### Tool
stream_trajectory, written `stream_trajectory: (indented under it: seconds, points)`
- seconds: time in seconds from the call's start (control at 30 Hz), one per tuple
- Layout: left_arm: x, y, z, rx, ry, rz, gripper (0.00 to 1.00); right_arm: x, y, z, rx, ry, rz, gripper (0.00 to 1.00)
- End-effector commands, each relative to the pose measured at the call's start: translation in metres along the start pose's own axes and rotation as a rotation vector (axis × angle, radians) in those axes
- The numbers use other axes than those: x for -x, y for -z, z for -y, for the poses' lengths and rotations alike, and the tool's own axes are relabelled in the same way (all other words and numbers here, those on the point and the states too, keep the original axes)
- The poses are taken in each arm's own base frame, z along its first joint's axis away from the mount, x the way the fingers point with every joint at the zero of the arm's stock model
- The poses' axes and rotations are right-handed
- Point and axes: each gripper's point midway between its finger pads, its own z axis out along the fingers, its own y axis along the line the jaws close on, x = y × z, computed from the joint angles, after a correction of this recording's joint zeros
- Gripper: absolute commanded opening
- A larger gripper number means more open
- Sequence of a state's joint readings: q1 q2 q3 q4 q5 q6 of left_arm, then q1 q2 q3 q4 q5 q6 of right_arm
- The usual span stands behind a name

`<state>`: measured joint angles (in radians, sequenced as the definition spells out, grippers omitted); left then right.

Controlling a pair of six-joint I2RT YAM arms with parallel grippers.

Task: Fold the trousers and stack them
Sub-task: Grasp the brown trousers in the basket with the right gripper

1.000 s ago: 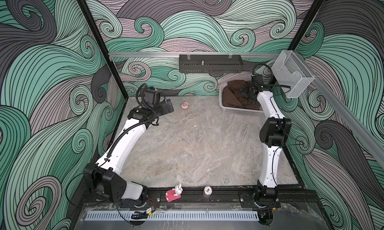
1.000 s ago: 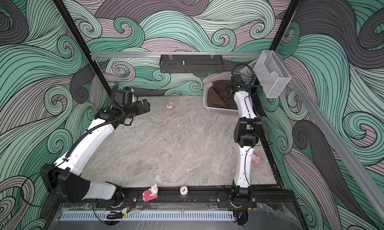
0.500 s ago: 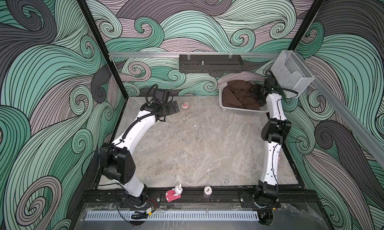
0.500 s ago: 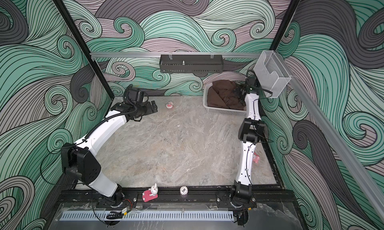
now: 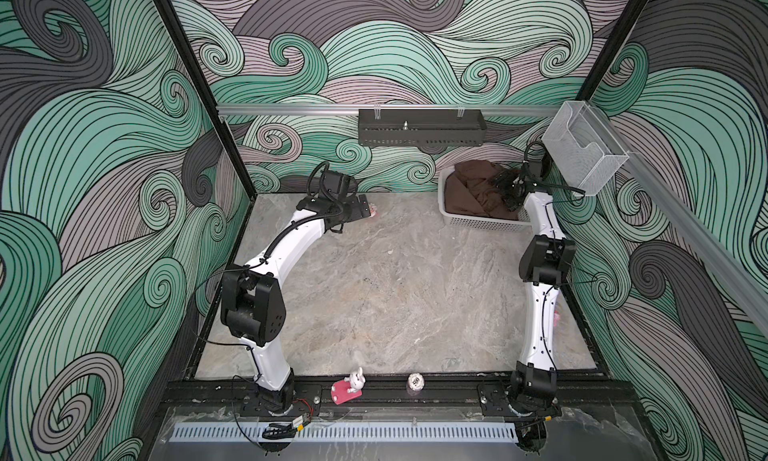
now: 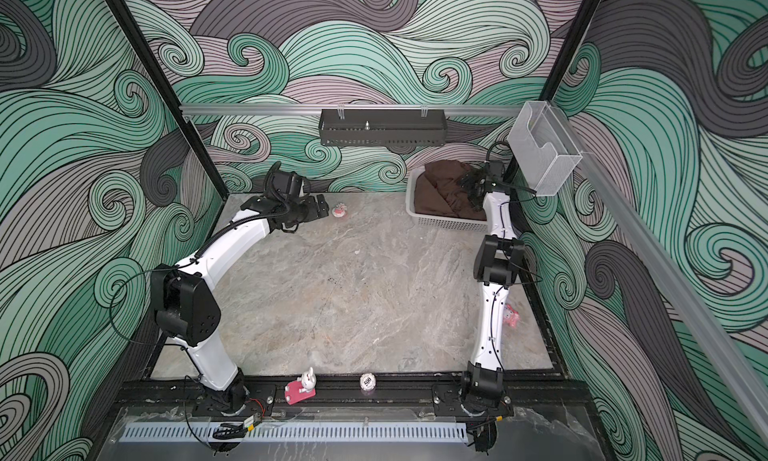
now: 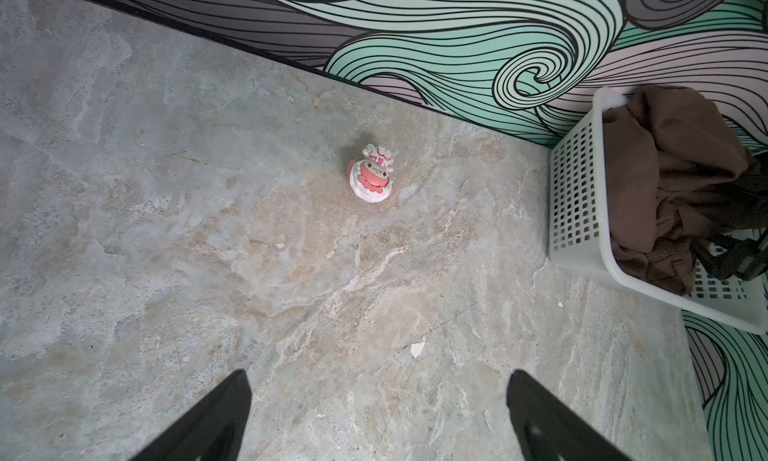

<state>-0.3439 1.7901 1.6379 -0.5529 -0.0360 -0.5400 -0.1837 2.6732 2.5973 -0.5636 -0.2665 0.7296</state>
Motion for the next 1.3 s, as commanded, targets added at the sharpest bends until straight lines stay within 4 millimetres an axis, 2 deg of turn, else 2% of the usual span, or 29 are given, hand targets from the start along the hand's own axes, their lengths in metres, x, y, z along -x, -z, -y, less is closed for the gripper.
stream_trajectory:
  seconds: [0.0, 0.27, 0.43, 0.6, 0.8, 0.83, 1.0, 1.2, 1.27]
  points:
    - [0.010, 0.000, 0.011, -0.021, 0.009, 0.020, 0.99, -0.014, -0.018, -0.039, 0.128, 0.015, 0.004, 1.00]
    - [0.009, -0.007, 0.011, -0.014, -0.004, 0.004, 0.99, -0.044, -0.045, -0.054, 0.128, 0.017, 0.008, 1.00]
    - [0.007, -0.012, 0.010, -0.009, -0.021, -0.005, 0.98, -0.064, -0.061, -0.041, 0.022, 0.027, 0.018, 0.99]
    - [0.007, -0.017, 0.010, -0.003, -0.042, -0.016, 0.99, -0.076, -0.075, -0.016, -0.085, -0.034, 0.039, 0.83]
    - [0.010, -0.018, 0.007, 0.012, -0.062, -0.020, 0.98, -0.081, -0.086, -0.016, -0.080, -0.096, 0.064, 0.59]
    - [0.011, -0.017, 0.007, 0.014, -0.065, -0.019, 0.99, -0.080, -0.086, -0.018, -0.074, -0.102, 0.067, 0.52]
    - [0.015, -0.011, 0.004, 0.022, -0.069, -0.014, 0.99, -0.064, -0.072, -0.037, -0.035, -0.094, 0.108, 0.32]
    - [0.022, 0.003, 0.005, 0.024, -0.071, 0.005, 0.98, -0.020, -0.026, -0.076, 0.052, -0.104, 0.194, 0.01]
    - [0.025, 0.010, 0.004, 0.028, -0.077, 0.017, 0.99, -0.004, -0.006, -0.094, 0.091, -0.107, 0.230, 0.00]
